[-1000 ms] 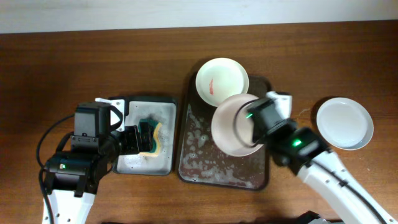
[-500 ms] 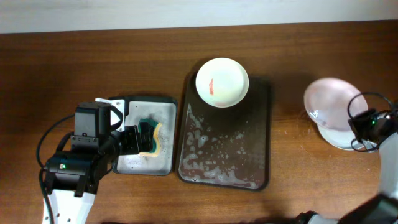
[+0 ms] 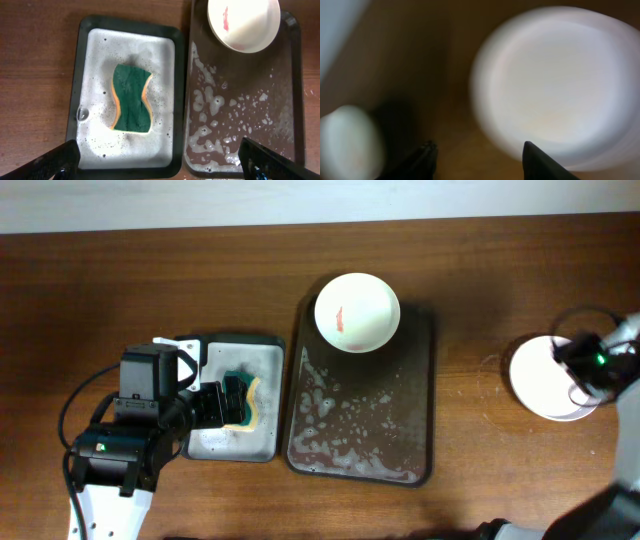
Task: Clean dirty plates on tray and stack at the side
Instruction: 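Pull the last white plate to the tray center with right gripper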
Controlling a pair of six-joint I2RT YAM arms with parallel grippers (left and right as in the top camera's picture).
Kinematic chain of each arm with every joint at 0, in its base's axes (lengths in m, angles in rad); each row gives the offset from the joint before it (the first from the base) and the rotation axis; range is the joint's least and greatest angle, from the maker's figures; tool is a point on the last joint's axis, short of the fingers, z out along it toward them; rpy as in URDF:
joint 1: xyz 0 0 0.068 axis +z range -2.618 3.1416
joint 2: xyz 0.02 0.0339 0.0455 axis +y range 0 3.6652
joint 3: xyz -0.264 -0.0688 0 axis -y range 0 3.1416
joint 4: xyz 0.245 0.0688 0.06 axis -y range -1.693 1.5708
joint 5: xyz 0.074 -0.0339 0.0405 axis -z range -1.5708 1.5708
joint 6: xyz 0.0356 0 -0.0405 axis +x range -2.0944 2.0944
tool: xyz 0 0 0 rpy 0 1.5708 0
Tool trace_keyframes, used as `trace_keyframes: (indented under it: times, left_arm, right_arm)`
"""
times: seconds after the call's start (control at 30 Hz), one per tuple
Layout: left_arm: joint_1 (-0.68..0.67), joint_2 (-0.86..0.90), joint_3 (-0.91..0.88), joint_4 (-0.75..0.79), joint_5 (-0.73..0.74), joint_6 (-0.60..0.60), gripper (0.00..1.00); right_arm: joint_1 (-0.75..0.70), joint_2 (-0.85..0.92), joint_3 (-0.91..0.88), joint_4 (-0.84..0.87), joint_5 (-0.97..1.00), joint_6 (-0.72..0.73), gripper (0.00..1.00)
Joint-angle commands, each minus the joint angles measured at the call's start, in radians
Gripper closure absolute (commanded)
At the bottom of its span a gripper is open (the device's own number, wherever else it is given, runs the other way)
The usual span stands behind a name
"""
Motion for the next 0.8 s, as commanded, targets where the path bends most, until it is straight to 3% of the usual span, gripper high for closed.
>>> trace_keyframes:
  times: [0.0,0.13,0.2,0.43,0.57,0.6,0.63,0.67,0.77]
  left_arm:
    - [0.003,-0.006,0.002,-0.002,-0.008,0.016,0.01]
    - [0.003,-0.006,0.002,-0.002,-0.008,0.016,0.01]
    - [0.003,-0.006,0.002,-0.002,-0.008,0.016,0.01]
    - [0.003,-0.006,0.002,-0.002,-0.008,0.016,0.01]
    - [0.003,-0.006,0.002,-0.002,-0.008,0.016,0.00]
    - [0.003,-0.006,0.002,-0.002,-0.008,0.016,0.01]
    - [0.003,-0.006,0.002,-0.002,-0.008,0.016,0.01]
    - [0.003,-0.006,0.002,-0.002,-0.008,0.016,0.01]
    - [0.003,-0.006,0.002,-0.002,-0.008,0.016,0.01]
  right_arm:
    - [0.252,-0.046,0.015,-0.011,-0.123,-0.182,0.45]
    - [0.544,0.077,0.015,0.084,0.214,-0.187,0.45]
    - [0.625,0.179,0.015,0.191,0.264,-0.187,0.45]
    - [0.691,0.507,0.015,0.603,0.246,-0.187,0.45]
    - [0.708,0.616,0.015,0.703,0.241,-0.179,0.48]
    - [0.710,0.625,0.015,0.698,0.240,-0.179,0.61]
    - [0.711,0.625,0.015,0.683,0.238,-0.179,0.87]
    - [0.711,0.617,0.015,0.666,0.237,-0.179,0.96]
    - [0.711,0.543,0.015,0.575,0.239,-0.142,0.96]
